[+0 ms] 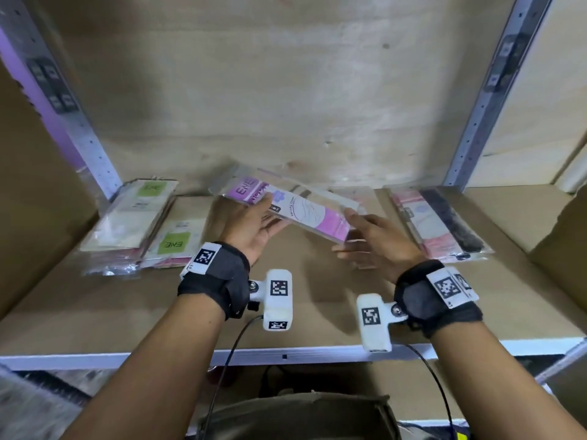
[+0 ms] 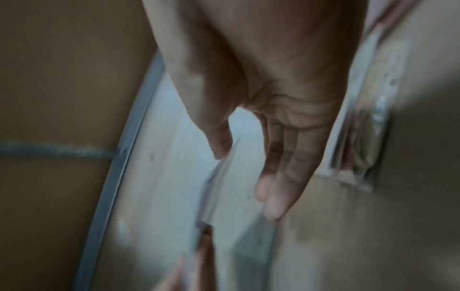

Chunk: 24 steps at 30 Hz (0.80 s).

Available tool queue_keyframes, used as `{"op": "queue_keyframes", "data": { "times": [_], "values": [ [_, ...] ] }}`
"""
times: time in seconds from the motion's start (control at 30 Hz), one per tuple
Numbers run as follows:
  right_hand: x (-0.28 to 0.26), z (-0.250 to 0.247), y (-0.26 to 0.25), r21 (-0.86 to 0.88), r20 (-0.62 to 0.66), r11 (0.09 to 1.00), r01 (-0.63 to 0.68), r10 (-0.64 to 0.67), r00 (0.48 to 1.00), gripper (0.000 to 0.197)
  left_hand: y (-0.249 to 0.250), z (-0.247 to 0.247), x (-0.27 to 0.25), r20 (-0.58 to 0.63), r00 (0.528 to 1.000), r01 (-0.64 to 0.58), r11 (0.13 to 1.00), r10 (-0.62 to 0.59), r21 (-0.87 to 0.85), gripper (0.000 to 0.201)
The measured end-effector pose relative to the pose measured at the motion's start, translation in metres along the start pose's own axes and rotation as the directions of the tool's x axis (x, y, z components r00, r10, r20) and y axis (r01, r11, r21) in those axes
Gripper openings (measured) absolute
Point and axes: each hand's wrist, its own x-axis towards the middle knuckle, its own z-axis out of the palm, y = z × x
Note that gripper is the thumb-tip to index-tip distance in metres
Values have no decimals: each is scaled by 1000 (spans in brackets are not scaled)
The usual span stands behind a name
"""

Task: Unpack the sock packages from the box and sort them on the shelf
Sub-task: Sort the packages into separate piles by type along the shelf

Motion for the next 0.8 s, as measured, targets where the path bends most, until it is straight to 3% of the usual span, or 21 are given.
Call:
{"op": "queue_keyframes", "data": {
  "times": [0.03, 0.1, 0.2, 0.27, 0.37, 0.43, 0.5, 0.63, 0.73, 0.8],
  "values": [
    [-2, -2, -1, 109, 85, 993, -37, 28, 996, 46, -6, 2, 0, 9, 1000, 20, 1000, -20, -8, 19],
    [-2, -5, -2, 241, 136, 970, -19, -14, 991, 38, -17, 6, 0, 22, 998, 54, 998, -54, 27, 29],
    [1, -12, -4, 266, 40, 961, 77, -91, 995, 32, -19, 4, 5, -36, 999, 23, 997, -20, 80, 35],
    [3, -21, -3, 255, -23, 961, 108, -106, 994, 28, -12, -3, 11, -130, 991, -25, 995, 38, 98, 27],
    [2, -38, 0, 227, -31, 965, 127, -123, 992, 24, 1, -12, 18, -212, 966, -84, 958, 146, 274, 29],
    [0, -46, 2, 198, 7, 972, 129, -133, 991, 30, 3, -16, 21, -200, 949, -125, 872, 244, 473, 33],
    [-2, -49, 5, 169, 46, 974, 149, -159, 986, 33, -1, -17, 24, -131, 921, -186, 710, 367, 679, 40],
    [-6, -54, 9, 89, 84, 969, 231, -239, 967, 36, 1, -15, 25, -75, 834, -218, 452, 547, 865, 57],
    [-8, -56, 10, 32, 114, 959, 283, -284, 952, 40, 7, -12, 24, -85, 803, -231, 439, 590, 868, 67],
    [-8, -56, 11, -2, 115, 954, 299, -297, 948, 40, 10, -11, 23, -50, 789, -228, 368, 612, 901, 71]
  ]
}}
